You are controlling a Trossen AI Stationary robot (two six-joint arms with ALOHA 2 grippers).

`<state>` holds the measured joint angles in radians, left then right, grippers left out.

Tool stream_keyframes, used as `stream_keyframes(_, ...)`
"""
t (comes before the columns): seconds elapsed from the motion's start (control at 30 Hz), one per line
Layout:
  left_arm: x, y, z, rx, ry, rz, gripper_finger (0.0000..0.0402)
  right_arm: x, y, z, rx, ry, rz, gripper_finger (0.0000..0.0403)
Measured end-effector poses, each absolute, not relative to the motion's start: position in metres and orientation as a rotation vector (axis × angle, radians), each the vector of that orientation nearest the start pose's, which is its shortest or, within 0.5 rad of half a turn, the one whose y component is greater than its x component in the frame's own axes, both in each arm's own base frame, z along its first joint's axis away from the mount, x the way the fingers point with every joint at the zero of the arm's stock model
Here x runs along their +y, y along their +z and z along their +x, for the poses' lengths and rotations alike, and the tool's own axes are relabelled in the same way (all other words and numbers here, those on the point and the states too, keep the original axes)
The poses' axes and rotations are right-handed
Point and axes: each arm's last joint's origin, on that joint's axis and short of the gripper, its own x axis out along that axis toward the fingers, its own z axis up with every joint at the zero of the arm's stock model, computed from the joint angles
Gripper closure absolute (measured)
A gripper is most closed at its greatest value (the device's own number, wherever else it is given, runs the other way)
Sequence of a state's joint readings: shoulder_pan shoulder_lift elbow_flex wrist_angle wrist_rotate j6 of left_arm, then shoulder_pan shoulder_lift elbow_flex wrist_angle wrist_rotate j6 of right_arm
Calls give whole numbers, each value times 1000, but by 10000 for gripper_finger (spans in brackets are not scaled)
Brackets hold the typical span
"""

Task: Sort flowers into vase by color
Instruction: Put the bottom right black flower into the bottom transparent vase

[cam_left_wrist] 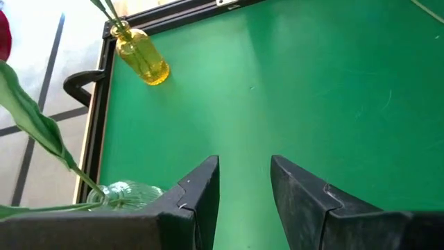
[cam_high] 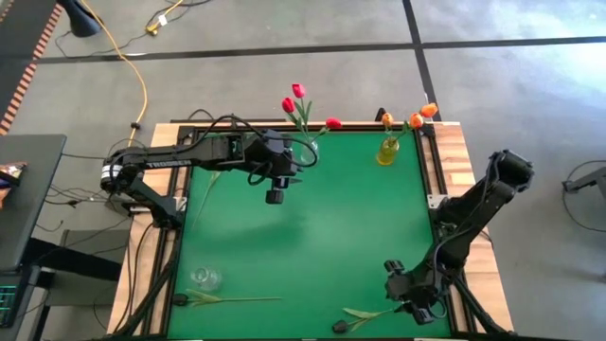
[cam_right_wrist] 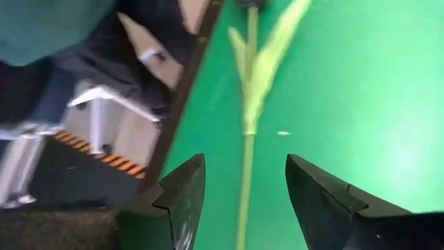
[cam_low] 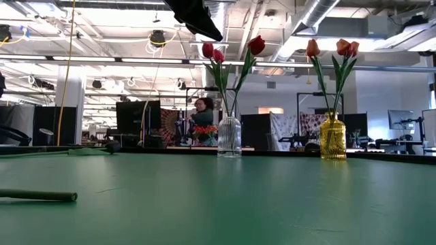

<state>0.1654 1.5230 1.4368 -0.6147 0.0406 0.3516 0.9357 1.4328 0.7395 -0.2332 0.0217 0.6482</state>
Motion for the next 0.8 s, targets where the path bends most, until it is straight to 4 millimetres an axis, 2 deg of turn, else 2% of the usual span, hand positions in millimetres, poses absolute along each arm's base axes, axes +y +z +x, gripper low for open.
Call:
stream_keyframes(0.2,53,344,326,709,0,259,282,219,167,156,1056,462,79,178)
stream_keyframes(0.5,53,344,326,710,13,225,282,228,156,141,1047,514,108,178)
stream_keyframes(0.8,53,344,326,710,17,217,282,227,145,129,1064,537,121,178)
